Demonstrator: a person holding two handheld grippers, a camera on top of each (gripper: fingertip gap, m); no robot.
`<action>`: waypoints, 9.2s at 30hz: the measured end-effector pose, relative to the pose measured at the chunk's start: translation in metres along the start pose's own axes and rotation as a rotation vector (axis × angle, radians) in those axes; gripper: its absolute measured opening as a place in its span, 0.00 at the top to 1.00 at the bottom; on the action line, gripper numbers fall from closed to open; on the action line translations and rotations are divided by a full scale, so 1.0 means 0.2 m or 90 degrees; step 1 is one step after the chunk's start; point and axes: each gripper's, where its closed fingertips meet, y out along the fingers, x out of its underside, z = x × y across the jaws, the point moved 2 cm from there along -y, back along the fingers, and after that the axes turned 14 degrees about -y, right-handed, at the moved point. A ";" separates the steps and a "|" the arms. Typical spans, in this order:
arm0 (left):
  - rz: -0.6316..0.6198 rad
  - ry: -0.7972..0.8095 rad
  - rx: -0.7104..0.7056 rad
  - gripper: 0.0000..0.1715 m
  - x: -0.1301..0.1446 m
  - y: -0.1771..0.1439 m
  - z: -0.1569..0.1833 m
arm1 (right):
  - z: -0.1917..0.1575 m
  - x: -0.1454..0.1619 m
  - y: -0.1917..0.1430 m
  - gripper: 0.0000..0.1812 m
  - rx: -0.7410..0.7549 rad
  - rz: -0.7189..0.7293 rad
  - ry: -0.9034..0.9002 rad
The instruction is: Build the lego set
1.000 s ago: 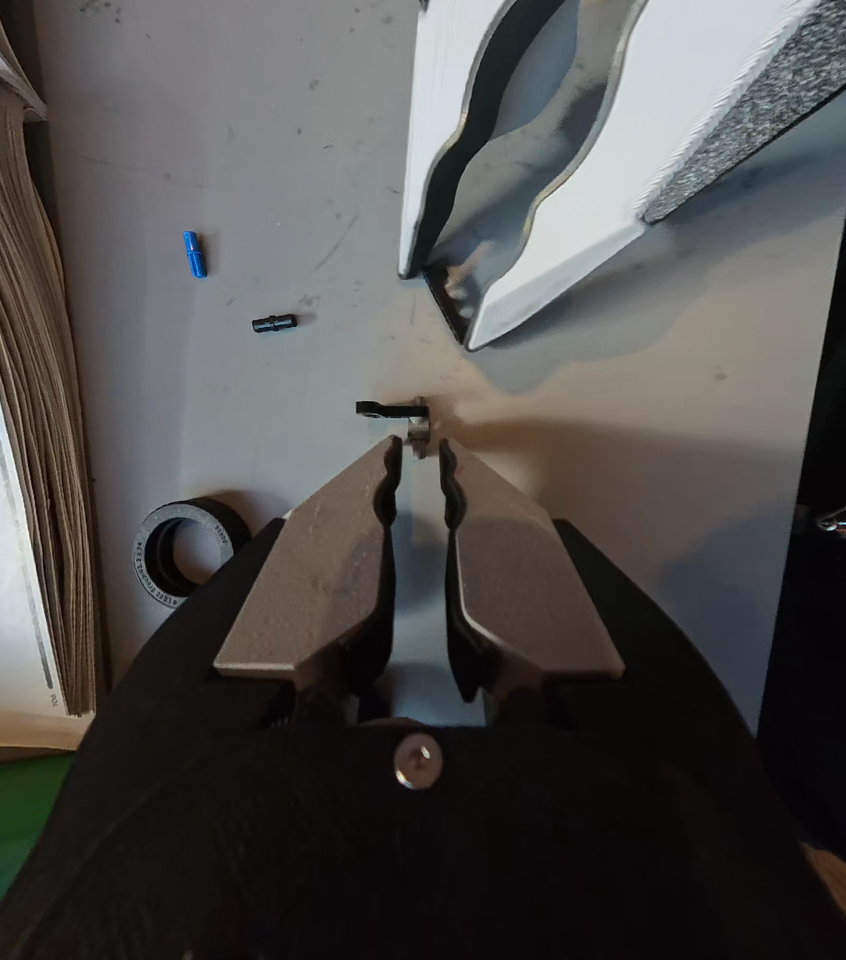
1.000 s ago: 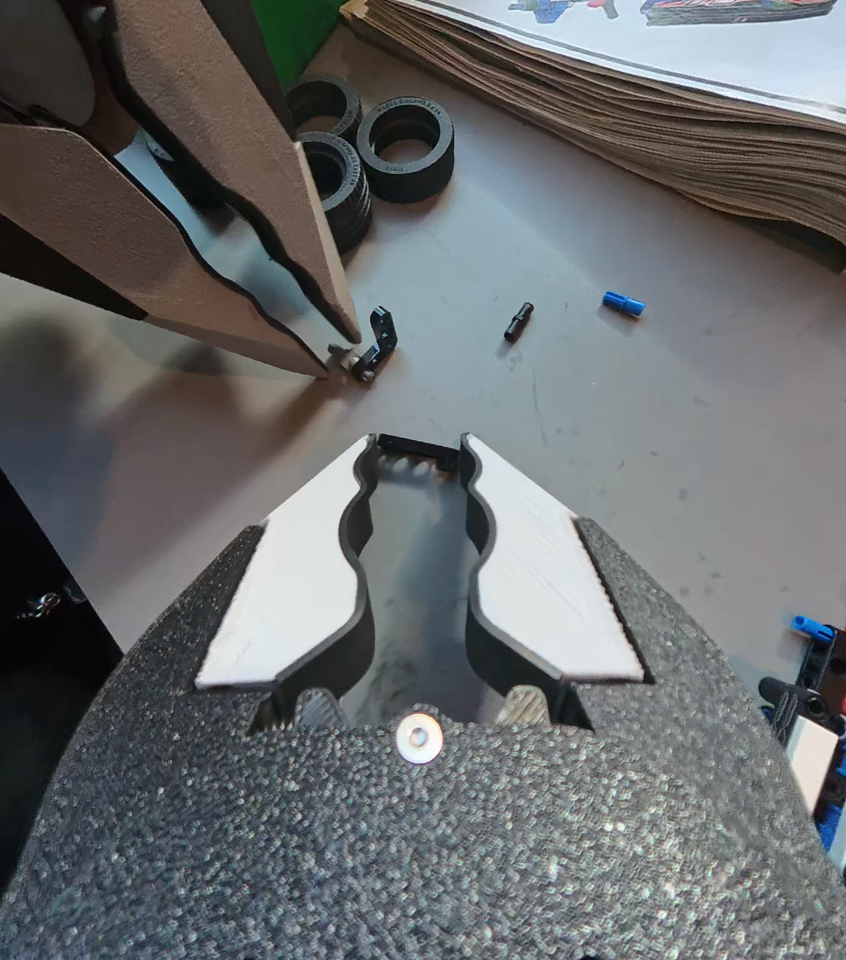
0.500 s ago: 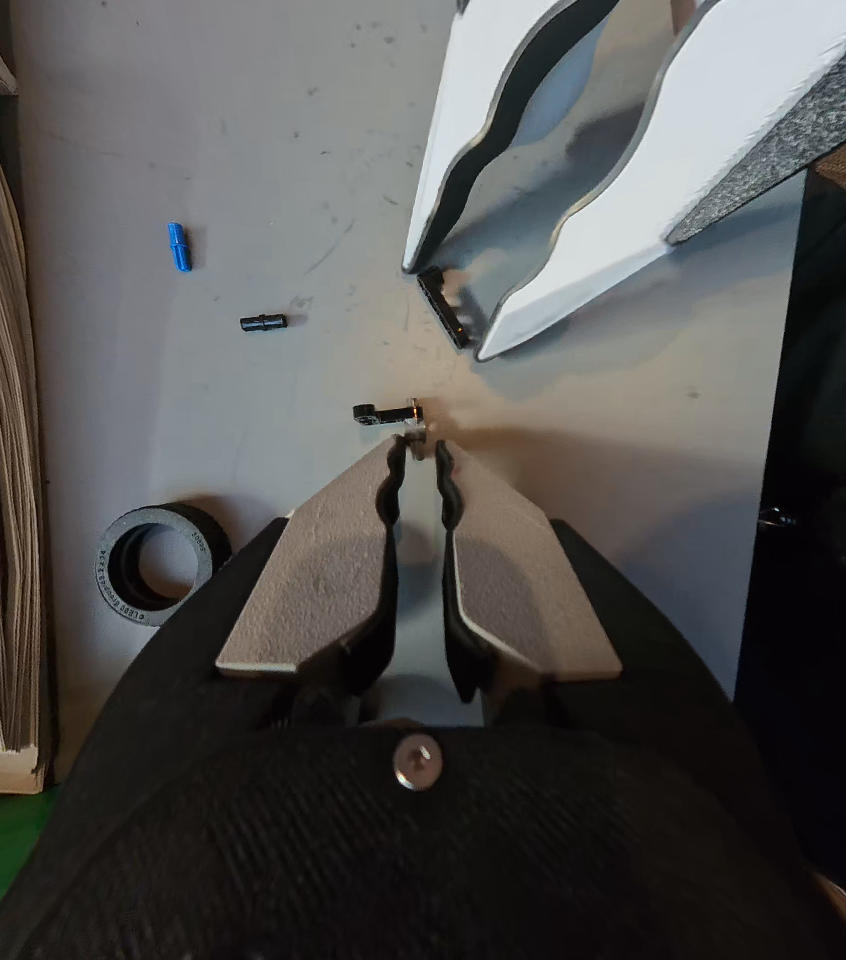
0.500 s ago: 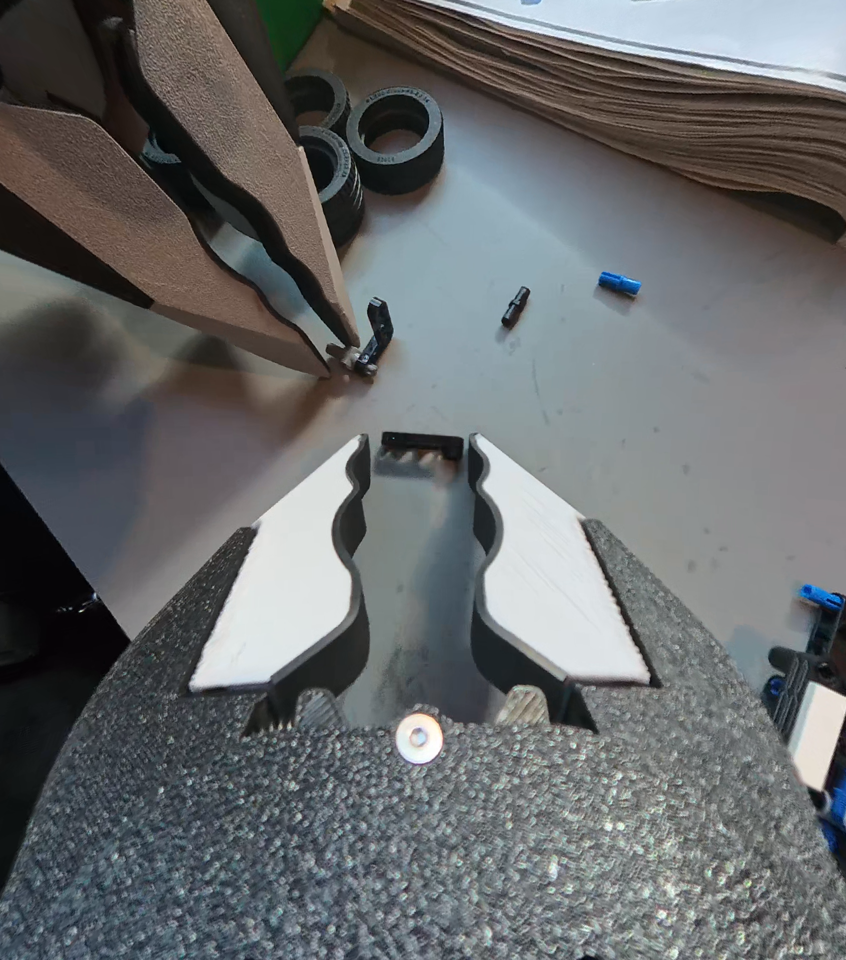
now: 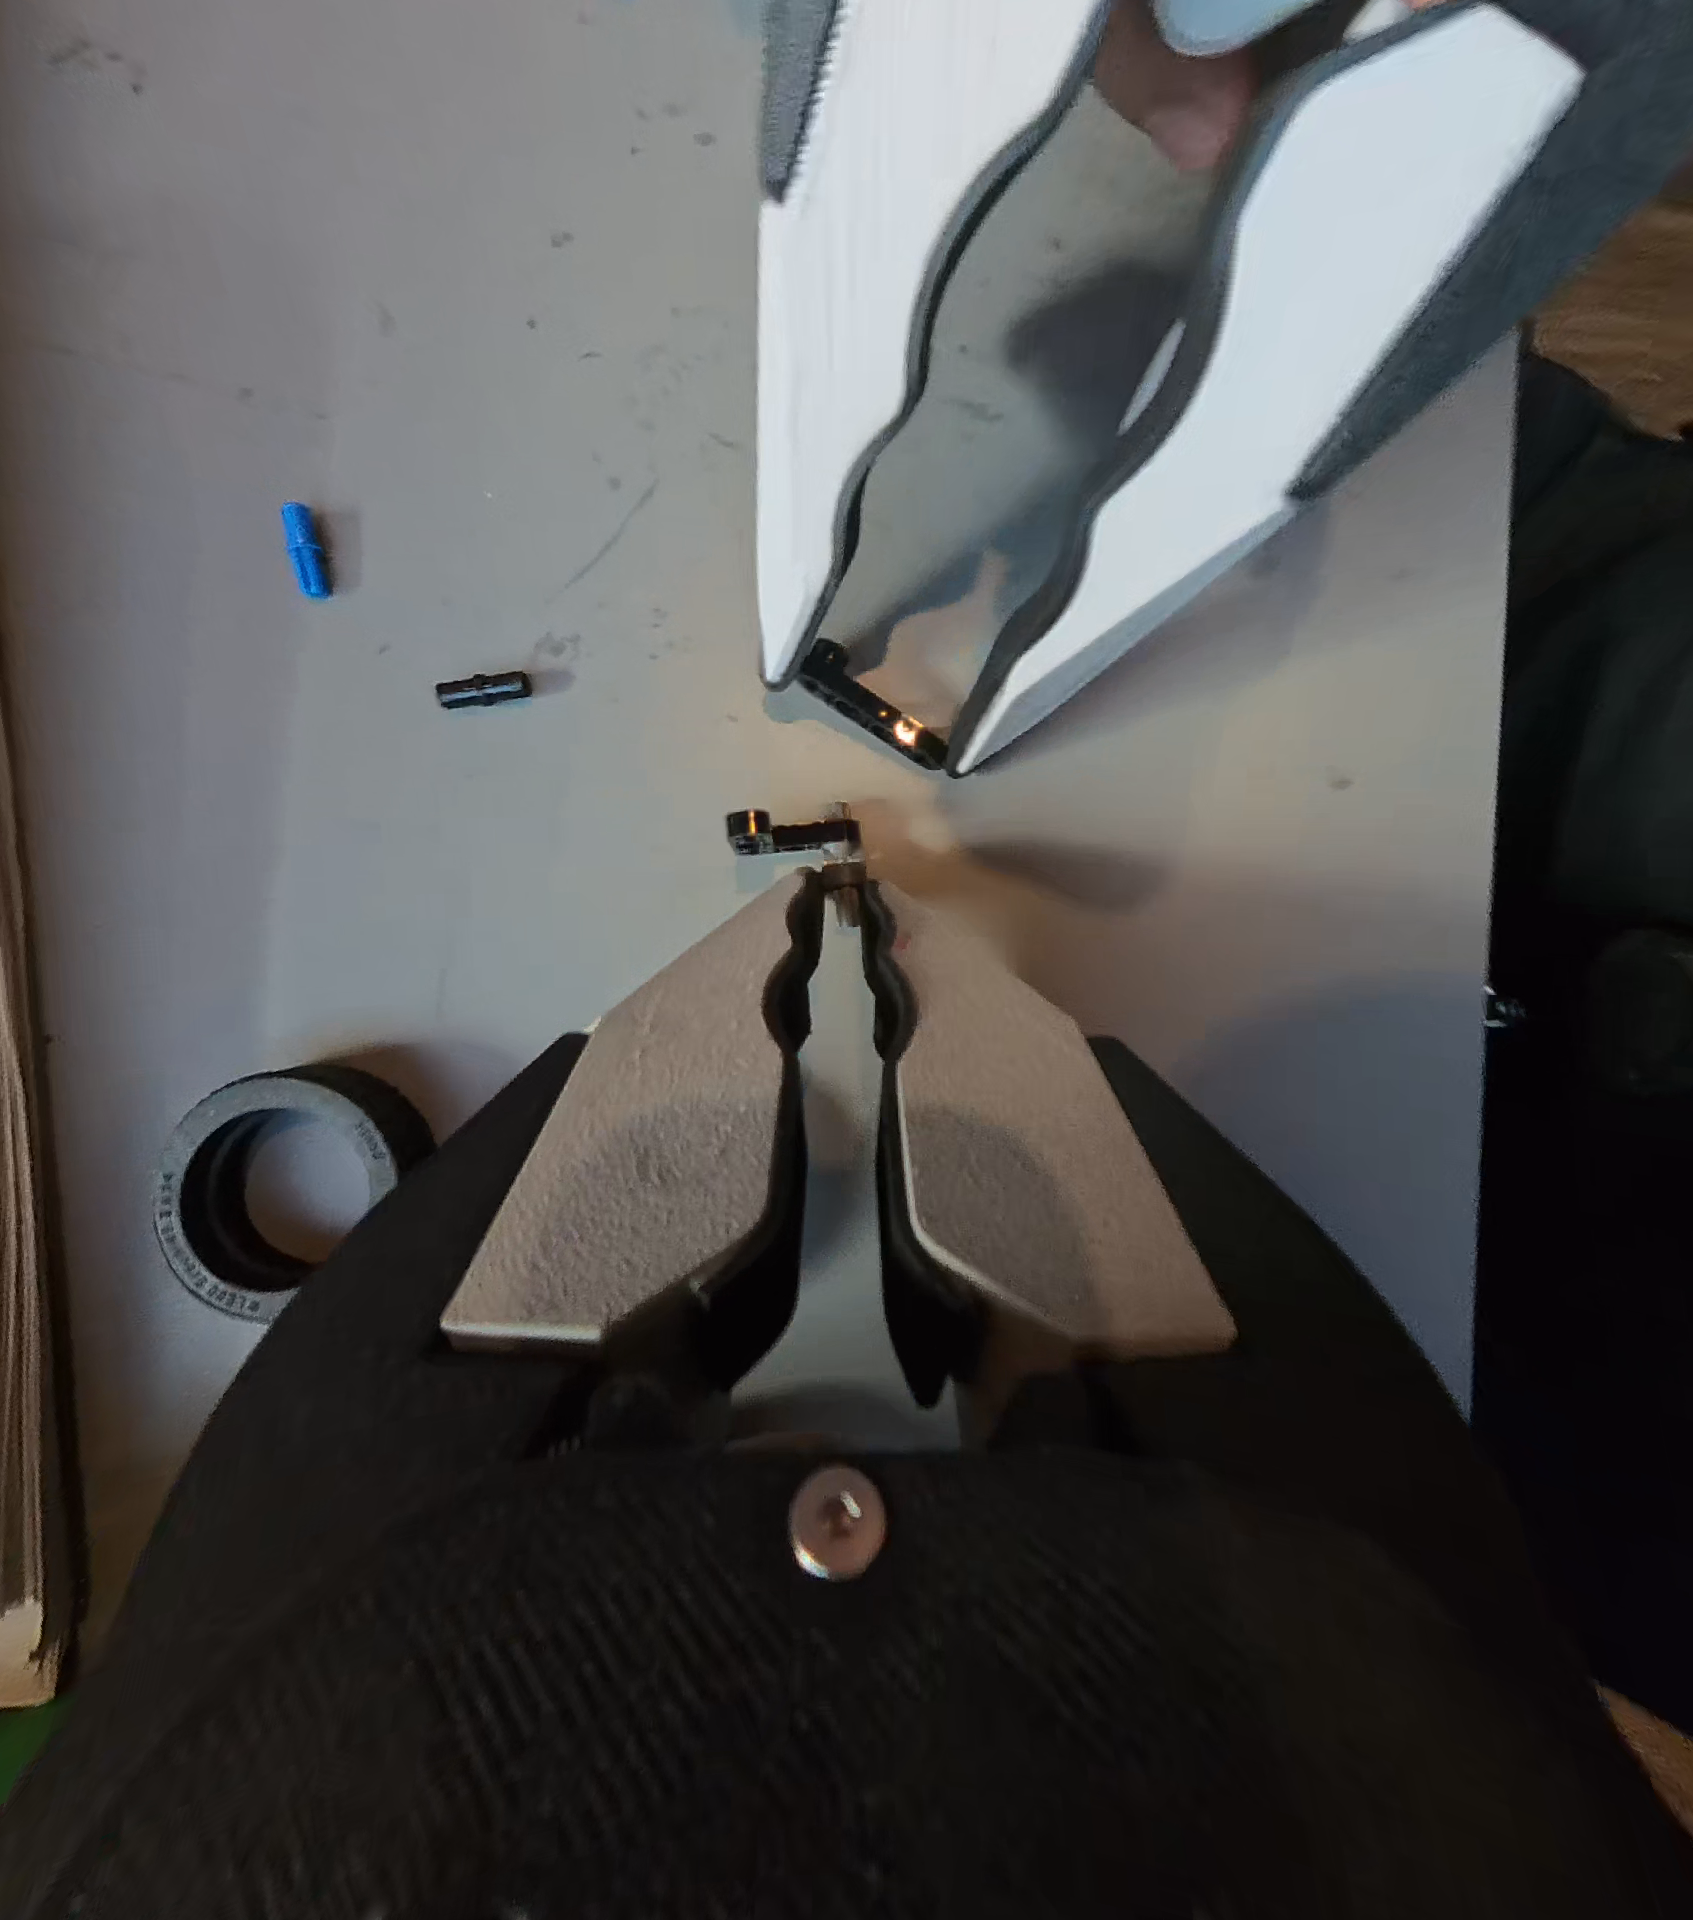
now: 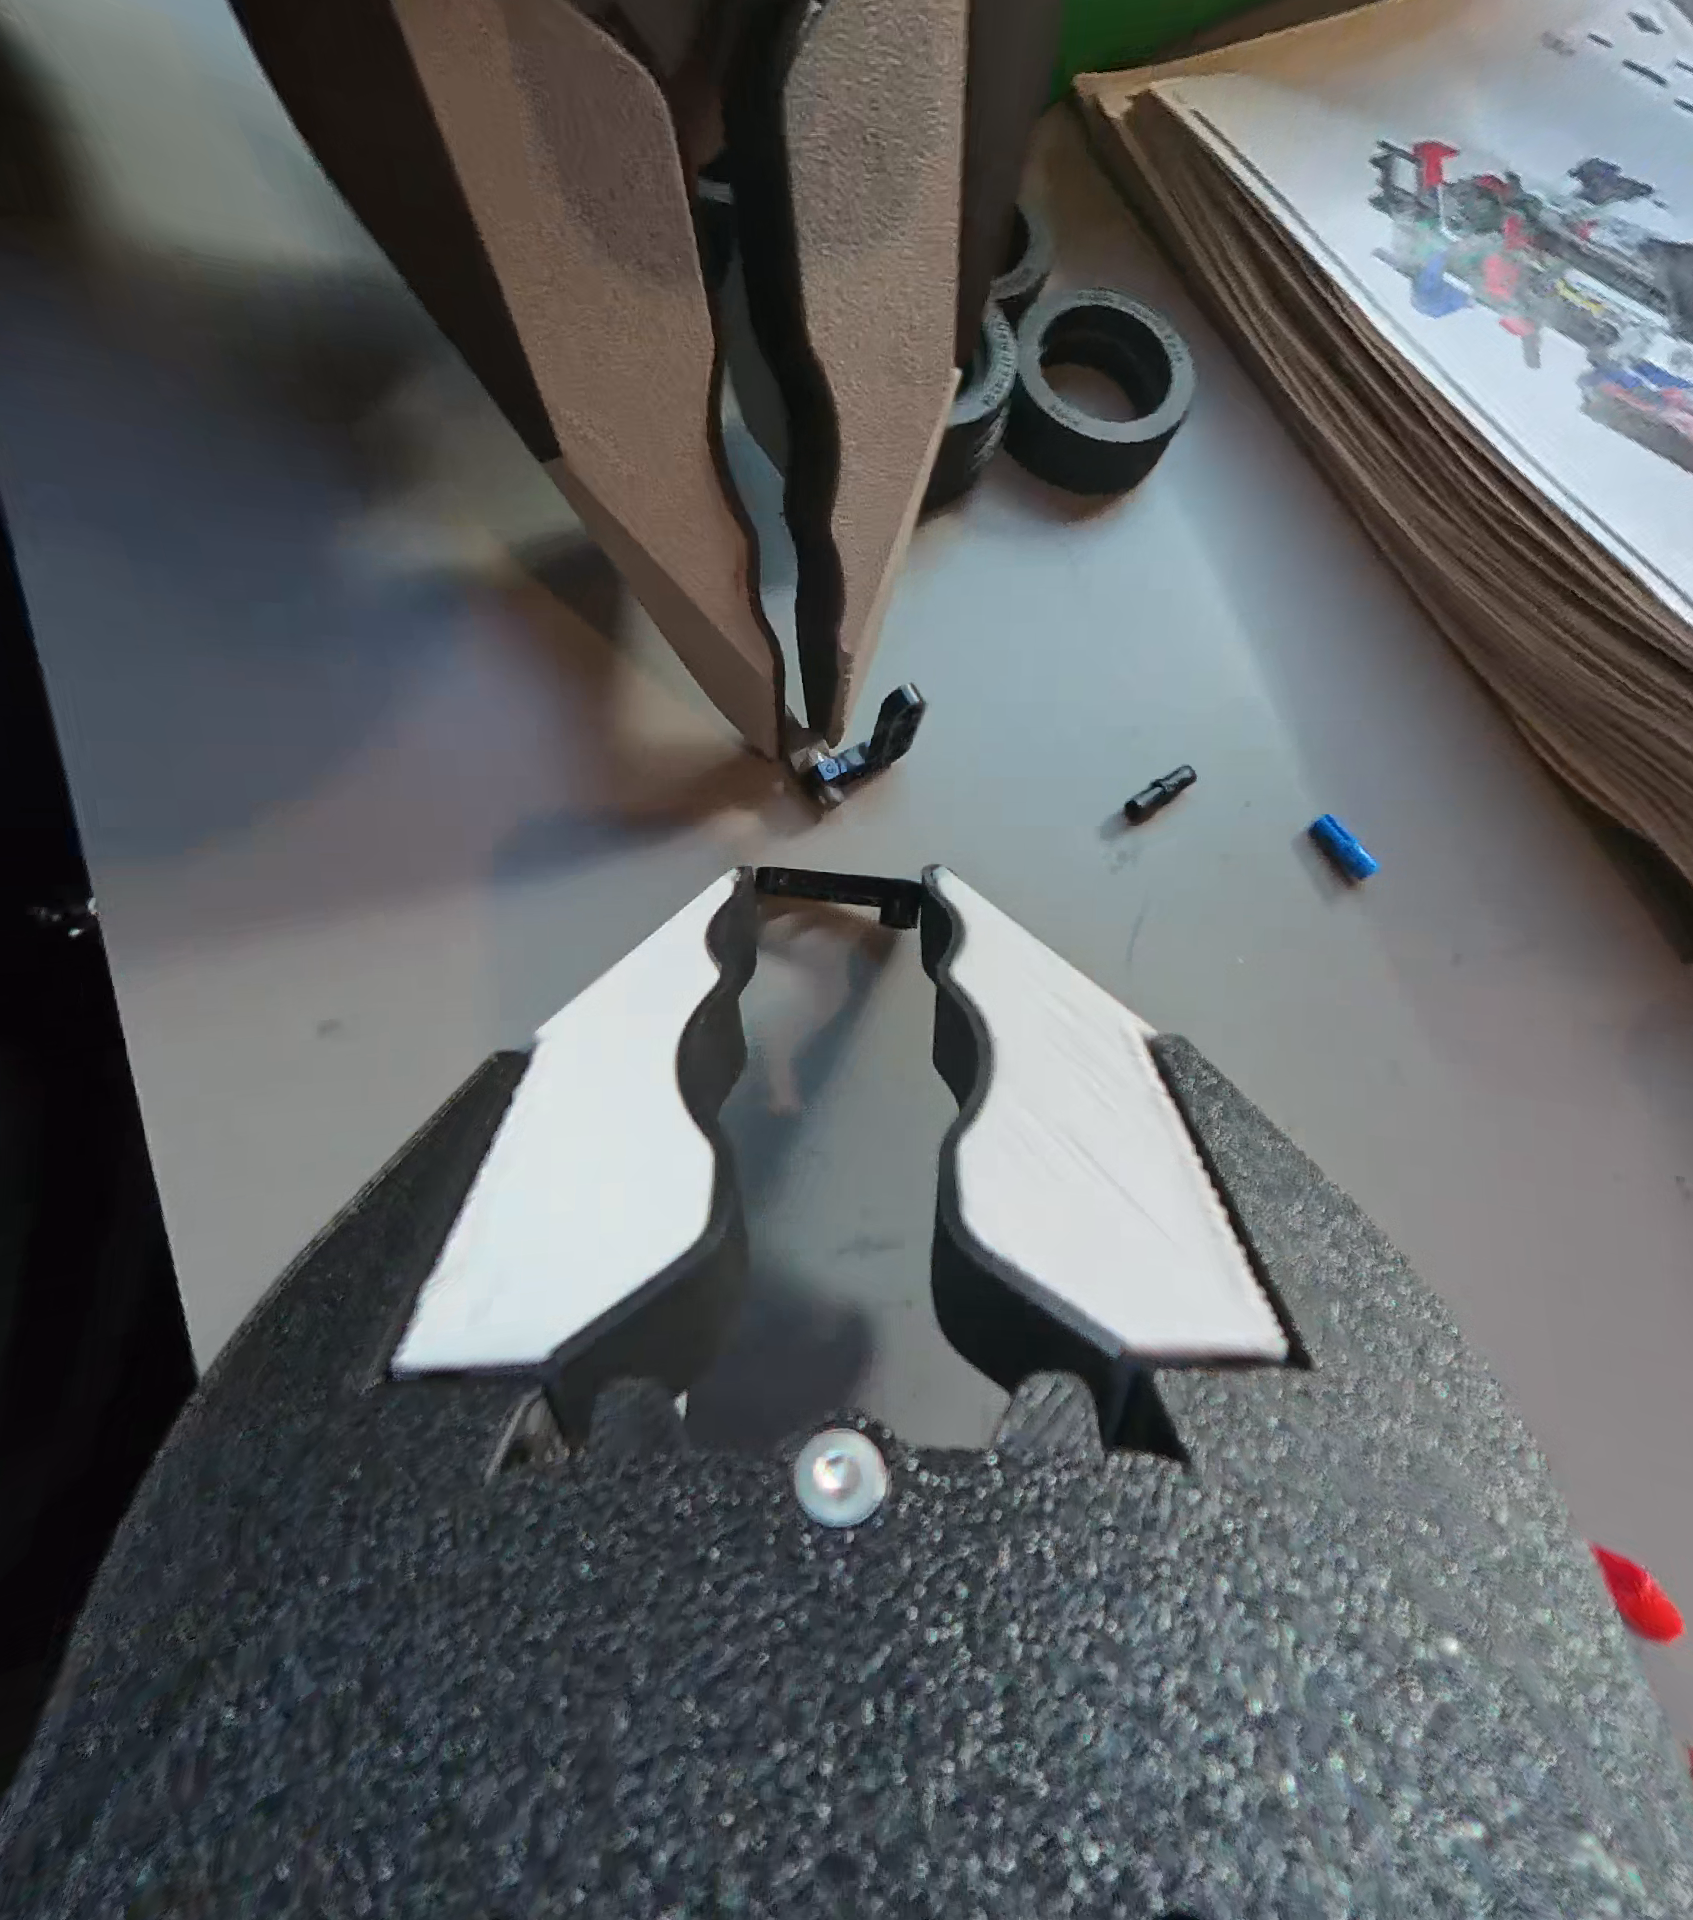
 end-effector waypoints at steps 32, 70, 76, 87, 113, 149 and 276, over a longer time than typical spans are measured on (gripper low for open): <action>0.044 0.059 0.046 0.97 0.01 0.01 0.07 | -0.01 -0.02 0.03 0.83 -0.139 0.047 -0.026; 0.036 0.065 0.089 0.97 -0.01 0.03 0.08 | -0.02 -0.03 0.03 0.83 -0.121 0.049 -0.049; 0.037 0.065 0.093 0.97 -0.01 0.03 0.08 | -0.02 -0.03 0.04 0.83 -0.128 0.047 -0.047; 0.051 0.062 0.074 0.97 -0.02 0.04 0.08 | 0.01 0.00 -0.02 0.75 -0.061 0.035 -0.008; 0.039 0.066 0.089 0.98 -0.02 0.04 0.08 | -0.06 -0.01 0.01 1.00 -0.133 0.049 -0.083; 0.040 0.099 0.083 0.97 -0.01 0.03 0.11 | -0.06 -0.02 0.03 0.71 -0.116 0.026 0.003; 0.272 0.173 -0.146 0.90 -0.19 -0.16 0.00 | 0.14 -0.16 -0.12 0.98 -0.098 0.136 0.248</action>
